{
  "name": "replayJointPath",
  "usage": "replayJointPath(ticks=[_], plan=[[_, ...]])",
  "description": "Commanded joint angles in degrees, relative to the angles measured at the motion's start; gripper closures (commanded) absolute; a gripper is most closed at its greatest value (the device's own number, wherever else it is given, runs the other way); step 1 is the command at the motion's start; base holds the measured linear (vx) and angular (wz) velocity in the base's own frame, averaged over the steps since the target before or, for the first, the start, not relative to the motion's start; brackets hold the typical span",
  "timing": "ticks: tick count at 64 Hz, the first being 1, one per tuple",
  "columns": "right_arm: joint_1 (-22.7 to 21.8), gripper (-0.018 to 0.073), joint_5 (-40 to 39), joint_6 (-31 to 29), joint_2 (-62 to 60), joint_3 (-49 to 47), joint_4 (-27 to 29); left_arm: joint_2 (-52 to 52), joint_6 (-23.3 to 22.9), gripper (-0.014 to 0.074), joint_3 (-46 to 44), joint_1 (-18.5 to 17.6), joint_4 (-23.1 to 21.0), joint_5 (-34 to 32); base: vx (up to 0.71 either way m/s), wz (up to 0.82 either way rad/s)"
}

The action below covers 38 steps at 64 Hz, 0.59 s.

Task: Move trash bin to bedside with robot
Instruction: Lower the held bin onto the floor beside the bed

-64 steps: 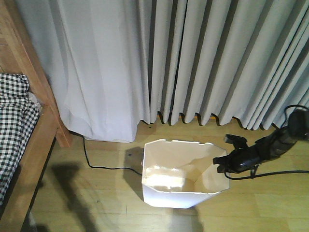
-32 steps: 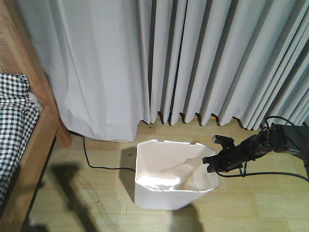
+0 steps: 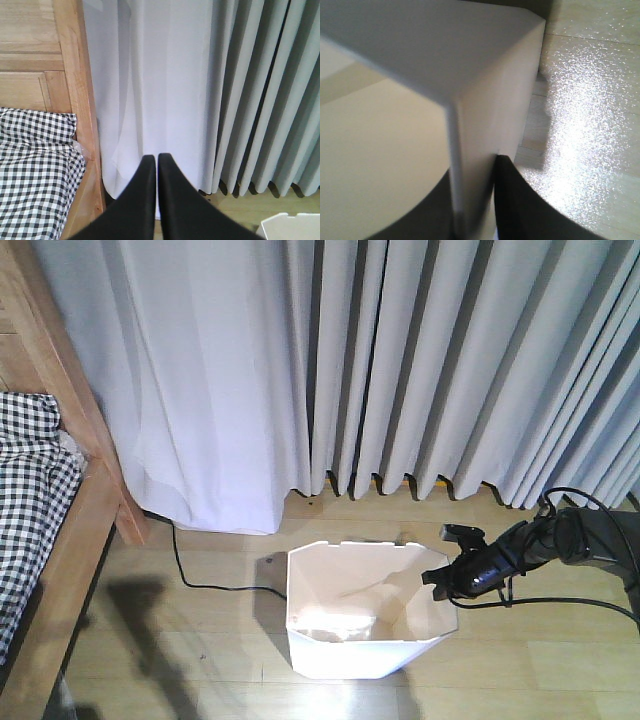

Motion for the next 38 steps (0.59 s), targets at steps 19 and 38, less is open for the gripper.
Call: replayJointPath(ticks=[19,38], plan=[[-0.13,0.0348,8.33,0.12,-4.98,-1.31,4.14,-0.57,-0.45,0.0602,1.65,-0.15,-0.25,-4.24,0.0,0.0],[-0.39,0.0242,9.96,0.06,-6.13,-1.31,3.96,-0.57,-0.45,0.0602,1.65,-0.15,-0.25,-4.24,0.0,0.0]])
